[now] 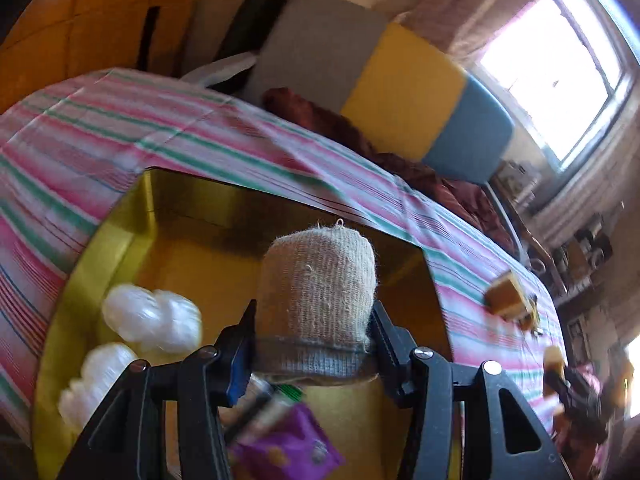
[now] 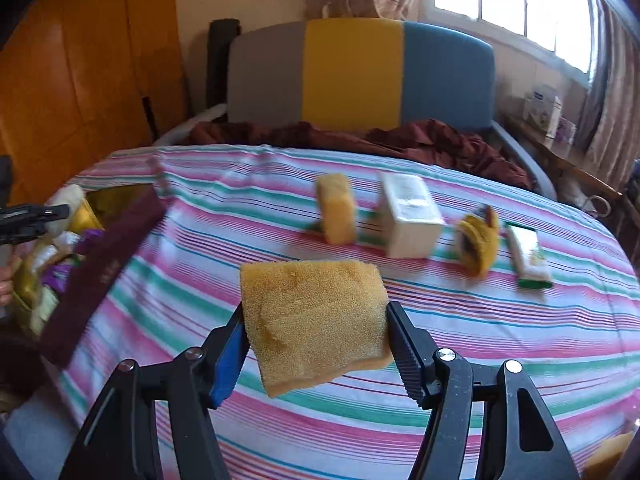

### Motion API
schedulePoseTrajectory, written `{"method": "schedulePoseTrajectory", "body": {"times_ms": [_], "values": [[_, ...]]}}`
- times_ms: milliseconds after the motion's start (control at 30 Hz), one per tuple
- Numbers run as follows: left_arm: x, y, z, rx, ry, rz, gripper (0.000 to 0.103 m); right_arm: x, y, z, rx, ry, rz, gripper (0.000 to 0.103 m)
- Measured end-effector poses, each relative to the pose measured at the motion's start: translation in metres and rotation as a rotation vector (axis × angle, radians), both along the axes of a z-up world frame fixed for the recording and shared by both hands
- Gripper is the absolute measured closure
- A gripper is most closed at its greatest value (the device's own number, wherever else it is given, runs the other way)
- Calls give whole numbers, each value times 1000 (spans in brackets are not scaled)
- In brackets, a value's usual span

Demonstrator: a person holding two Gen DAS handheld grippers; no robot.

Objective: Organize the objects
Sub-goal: 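Carry knit sock into gold tray with left tool while right carries sponge toward tray, then open left tool over tray while right lowers yellow sponge into tray and opens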

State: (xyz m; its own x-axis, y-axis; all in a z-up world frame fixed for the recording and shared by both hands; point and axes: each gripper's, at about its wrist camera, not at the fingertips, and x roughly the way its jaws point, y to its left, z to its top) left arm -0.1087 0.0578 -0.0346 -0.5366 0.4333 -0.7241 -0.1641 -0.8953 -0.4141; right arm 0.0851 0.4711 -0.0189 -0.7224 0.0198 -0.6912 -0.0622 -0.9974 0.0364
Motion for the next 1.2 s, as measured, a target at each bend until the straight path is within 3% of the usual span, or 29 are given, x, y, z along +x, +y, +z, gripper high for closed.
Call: {"method": "schedulePoseTrajectory", "body": {"times_ms": [400, 600, 700, 833, 1000, 1200], "values": [[-50, -30, -25, -43, -128, 114, 51, -22, -116, 19, -97, 63, 203, 37], [-58, -35, -33, -57, -169, 164, 48, -27, -148, 19, -117, 57, 265, 37], [-56, -38, -32, -27, -167, 160, 42, -29, -156, 19, -134, 50, 278, 37], [-38, -42, -21, -14, -122, 171, 42, -30, -165, 18, -141, 41, 293, 36], [1, -40, -3, -62, 9, 188, 42, -35, -178, 13, -155, 19, 307, 36], [34, -39, 2, -56, 85, 160, 42, -44, -198, 6, -139, -1, 326, 36]]}}
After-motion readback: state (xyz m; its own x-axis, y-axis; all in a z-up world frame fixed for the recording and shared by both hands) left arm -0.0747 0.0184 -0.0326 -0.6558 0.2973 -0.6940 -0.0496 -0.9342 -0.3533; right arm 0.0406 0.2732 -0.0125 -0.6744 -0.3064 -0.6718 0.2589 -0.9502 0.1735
